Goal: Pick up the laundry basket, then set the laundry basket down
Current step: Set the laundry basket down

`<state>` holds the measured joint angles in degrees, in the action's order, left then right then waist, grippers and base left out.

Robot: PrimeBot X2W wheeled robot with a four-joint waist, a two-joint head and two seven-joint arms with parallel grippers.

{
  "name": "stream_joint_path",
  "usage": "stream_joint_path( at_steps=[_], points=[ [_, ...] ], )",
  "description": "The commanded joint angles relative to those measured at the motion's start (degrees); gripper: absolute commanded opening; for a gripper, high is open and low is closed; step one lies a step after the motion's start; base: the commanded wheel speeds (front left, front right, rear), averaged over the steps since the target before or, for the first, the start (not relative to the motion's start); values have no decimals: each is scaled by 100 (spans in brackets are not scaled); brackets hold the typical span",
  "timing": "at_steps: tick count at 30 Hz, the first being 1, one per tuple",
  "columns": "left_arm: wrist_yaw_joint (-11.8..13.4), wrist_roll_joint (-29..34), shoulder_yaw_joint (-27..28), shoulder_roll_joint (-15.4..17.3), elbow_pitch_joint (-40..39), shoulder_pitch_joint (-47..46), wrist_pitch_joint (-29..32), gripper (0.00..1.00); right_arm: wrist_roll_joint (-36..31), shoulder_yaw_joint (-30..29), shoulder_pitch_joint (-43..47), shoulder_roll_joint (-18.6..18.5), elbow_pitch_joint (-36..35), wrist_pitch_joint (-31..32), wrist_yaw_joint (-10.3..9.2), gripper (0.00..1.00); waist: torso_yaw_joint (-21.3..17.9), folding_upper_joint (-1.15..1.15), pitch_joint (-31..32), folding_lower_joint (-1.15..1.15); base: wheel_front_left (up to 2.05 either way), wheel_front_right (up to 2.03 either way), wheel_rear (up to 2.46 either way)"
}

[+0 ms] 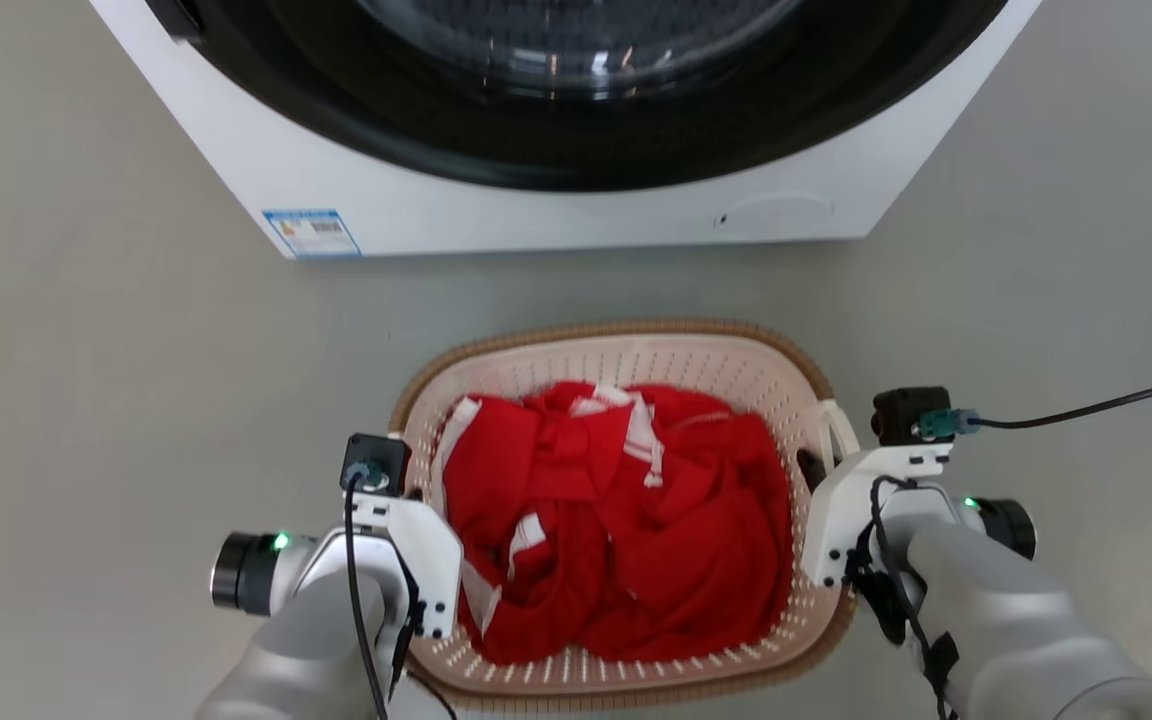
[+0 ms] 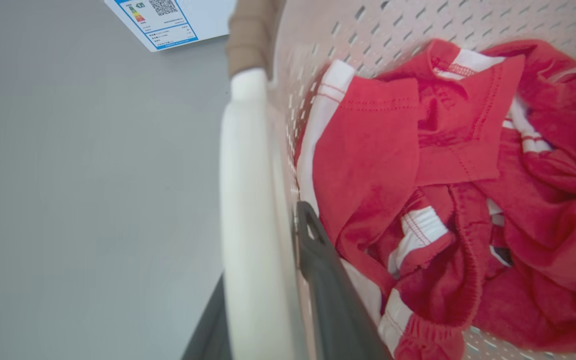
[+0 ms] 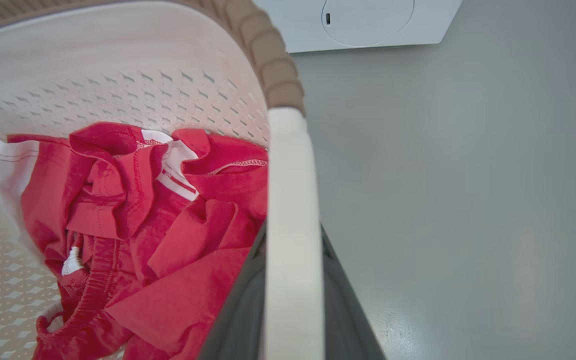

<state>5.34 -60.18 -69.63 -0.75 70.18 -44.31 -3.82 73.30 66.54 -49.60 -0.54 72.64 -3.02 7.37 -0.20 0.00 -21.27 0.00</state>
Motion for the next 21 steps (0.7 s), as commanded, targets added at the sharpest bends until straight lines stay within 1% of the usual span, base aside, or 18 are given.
stream_joint_path(
  at_steps=[1,4,10,16,21],
  points=[
    [115,215,-64,363,118,-59,-44,0,-86,27,-115,-233,102,-167,12,0,19,0,-194,0,0,0,0],
    [200,228,-56,363,111,-184,-228,0,-113,16,-223,-233,114,-407,12,0,25,0,-440,0,0,0,0],
    [273,230,-24,363,136,-428,-537,0,-161,-9,-431,-233,127,-736,12,0,27,0,-945,0,0,0,0],
    [326,214,16,363,161,-684,-735,0,-277,-125,-614,-236,130,-881,12,0,39,0,-1414,0,0,0,0],
    [335,202,49,363,179,-825,-887,0,-434,-270,-720,-249,131,-952,12,0,49,0,-1671,0,0,0,0]
  ],
)
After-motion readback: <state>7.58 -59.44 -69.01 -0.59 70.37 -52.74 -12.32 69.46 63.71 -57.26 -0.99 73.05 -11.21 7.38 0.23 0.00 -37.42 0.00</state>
